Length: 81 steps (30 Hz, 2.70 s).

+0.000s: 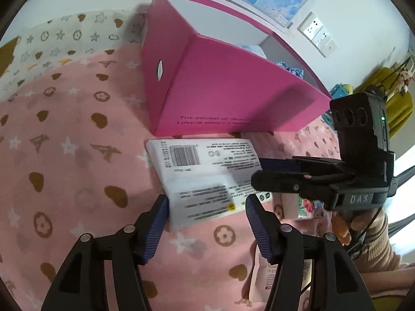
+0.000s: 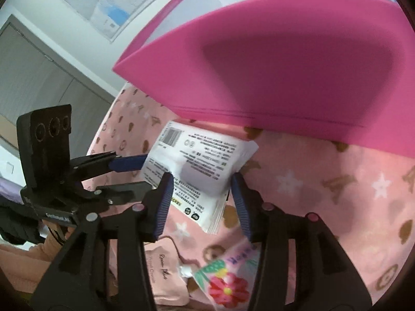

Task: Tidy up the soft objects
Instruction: 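Grasp the white rectangular package on the bed with the right tool, then lower the white package into the pink box and release it, then grasp the floral pink tissue pack with the right tool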

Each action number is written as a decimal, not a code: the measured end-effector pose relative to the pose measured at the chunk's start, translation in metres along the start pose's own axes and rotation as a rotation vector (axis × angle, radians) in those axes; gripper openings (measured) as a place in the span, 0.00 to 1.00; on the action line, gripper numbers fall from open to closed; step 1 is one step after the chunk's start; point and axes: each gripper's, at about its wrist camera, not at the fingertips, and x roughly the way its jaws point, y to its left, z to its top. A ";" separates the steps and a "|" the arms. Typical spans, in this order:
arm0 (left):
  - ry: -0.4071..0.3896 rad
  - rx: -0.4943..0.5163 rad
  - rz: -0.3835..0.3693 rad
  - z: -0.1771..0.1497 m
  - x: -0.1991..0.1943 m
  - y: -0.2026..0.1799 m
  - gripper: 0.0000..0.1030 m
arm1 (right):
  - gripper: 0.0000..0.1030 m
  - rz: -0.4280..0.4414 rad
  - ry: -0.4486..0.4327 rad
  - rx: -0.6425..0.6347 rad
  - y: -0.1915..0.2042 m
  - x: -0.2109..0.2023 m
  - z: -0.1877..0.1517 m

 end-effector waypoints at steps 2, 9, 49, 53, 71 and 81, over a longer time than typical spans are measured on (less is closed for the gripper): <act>-0.005 -0.010 -0.002 0.000 -0.003 0.002 0.59 | 0.47 0.024 -0.021 0.002 0.001 -0.004 -0.002; -0.062 -0.018 -0.004 -0.002 -0.025 -0.003 0.57 | 0.40 0.042 -0.082 -0.023 0.008 -0.033 -0.003; -0.196 0.064 0.189 0.117 -0.042 -0.041 0.57 | 0.41 -0.104 -0.220 -0.078 0.000 -0.070 0.094; -0.212 0.061 0.213 0.117 -0.044 -0.042 0.57 | 0.41 -0.098 -0.233 -0.082 0.002 -0.070 0.094; -0.258 0.139 0.193 0.084 -0.053 -0.062 0.59 | 0.42 -0.045 -0.335 -0.028 -0.018 -0.125 0.043; -0.264 0.140 0.155 0.055 -0.056 -0.065 0.60 | 0.46 -0.043 -0.384 0.004 -0.027 -0.154 0.006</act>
